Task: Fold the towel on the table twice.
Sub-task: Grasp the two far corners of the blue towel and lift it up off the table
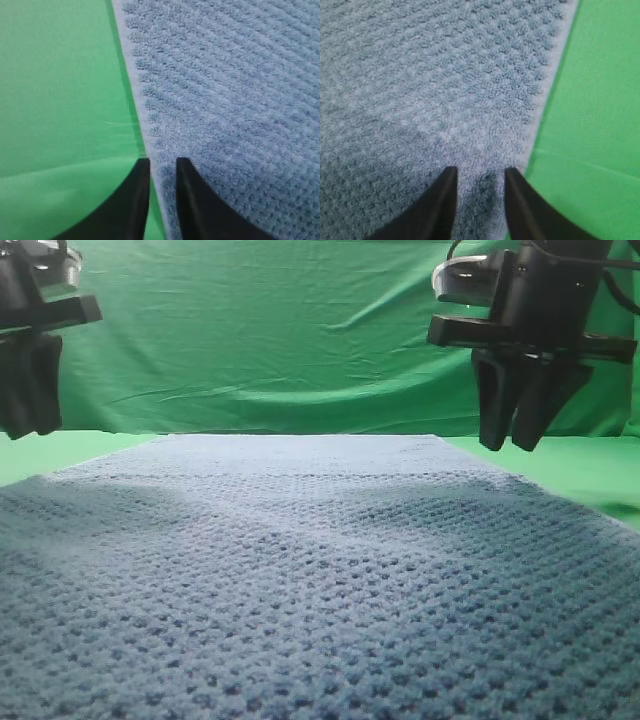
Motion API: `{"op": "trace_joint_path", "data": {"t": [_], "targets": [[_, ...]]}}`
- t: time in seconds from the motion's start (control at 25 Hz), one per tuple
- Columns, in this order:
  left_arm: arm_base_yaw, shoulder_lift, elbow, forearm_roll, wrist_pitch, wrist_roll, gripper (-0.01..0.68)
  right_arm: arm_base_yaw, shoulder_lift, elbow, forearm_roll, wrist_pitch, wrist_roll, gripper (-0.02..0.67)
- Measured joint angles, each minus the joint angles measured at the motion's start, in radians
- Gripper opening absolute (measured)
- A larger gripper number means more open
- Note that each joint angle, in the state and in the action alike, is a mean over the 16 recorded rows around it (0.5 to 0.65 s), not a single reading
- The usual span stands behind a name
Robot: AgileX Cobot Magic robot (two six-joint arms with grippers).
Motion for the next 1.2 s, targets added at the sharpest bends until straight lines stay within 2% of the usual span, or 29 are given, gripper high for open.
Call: {"op": "trace_joint_path", "data": {"t": [0.28,0.44,0.56,0.92,1.2], "targets": [[0.0,0.05,-0.012,0.004,-0.012,0.0,0.543,0.0,0.055,-0.02,0.0,-0.034,-0.002,0.543],[-0.004,0.069,-0.013,0.012,-0.018,0.0,0.633,0.0,0.072,-0.021,0.0,-0.057,-0.003,0.629],[-0.012,0.083,-0.015,0.027,-0.024,-0.001,0.644,0.0,0.083,-0.021,-0.001,-0.072,-0.003,0.643],[-0.052,0.13,-0.031,0.109,-0.018,-0.048,0.616,0.0,0.11,-0.026,-0.002,-0.097,-0.004,0.643],[-0.083,0.16,-0.056,0.172,0.006,-0.114,0.594,0.0,0.122,-0.033,-0.008,-0.098,-0.005,0.622]]}}
